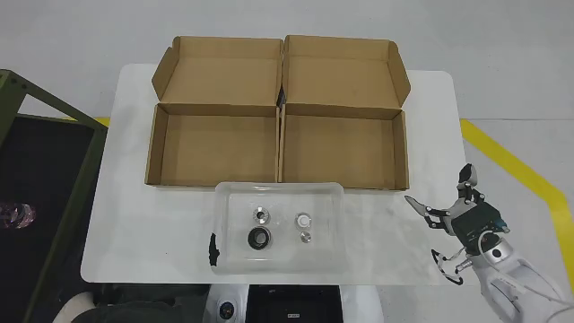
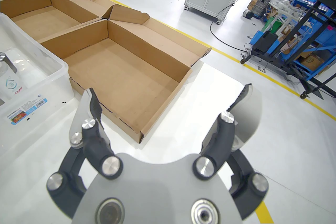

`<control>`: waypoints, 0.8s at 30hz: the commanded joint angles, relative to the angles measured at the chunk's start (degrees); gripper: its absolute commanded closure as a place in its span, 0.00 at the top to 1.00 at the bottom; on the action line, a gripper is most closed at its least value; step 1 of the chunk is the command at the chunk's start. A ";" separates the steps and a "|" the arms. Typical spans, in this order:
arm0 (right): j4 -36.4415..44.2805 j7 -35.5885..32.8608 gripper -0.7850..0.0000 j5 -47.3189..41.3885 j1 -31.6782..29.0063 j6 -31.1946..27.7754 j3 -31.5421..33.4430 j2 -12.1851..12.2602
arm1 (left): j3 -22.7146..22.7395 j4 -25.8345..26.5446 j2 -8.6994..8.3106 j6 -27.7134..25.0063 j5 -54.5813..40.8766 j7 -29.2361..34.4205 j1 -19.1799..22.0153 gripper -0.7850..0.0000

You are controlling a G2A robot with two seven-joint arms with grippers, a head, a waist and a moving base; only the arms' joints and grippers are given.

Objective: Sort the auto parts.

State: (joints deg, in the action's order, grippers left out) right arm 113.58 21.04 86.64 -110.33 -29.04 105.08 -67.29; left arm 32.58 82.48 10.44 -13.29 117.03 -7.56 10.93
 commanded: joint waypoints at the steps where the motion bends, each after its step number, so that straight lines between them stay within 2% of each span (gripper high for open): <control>1: 0.00 0.00 1.00 0.00 0.00 0.00 0.00 0.00 | 0.00 0.00 0.00 0.00 0.00 0.00 0.00 1.00; 22: 0.02 -0.49 1.00 -0.17 0.32 -0.03 -0.24 0.01 | 0.00 0.00 0.00 0.00 0.00 0.00 0.00 1.00; 24: -0.57 -1.44 1.00 -1.20 1.11 -1.81 -0.87 0.10 | 0.00 0.00 0.00 0.00 0.00 0.00 0.00 1.00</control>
State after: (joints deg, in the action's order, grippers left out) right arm 113.39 20.14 86.10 -109.70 -29.71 104.52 -67.25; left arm 32.58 82.48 10.44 -13.29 117.03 -7.56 10.93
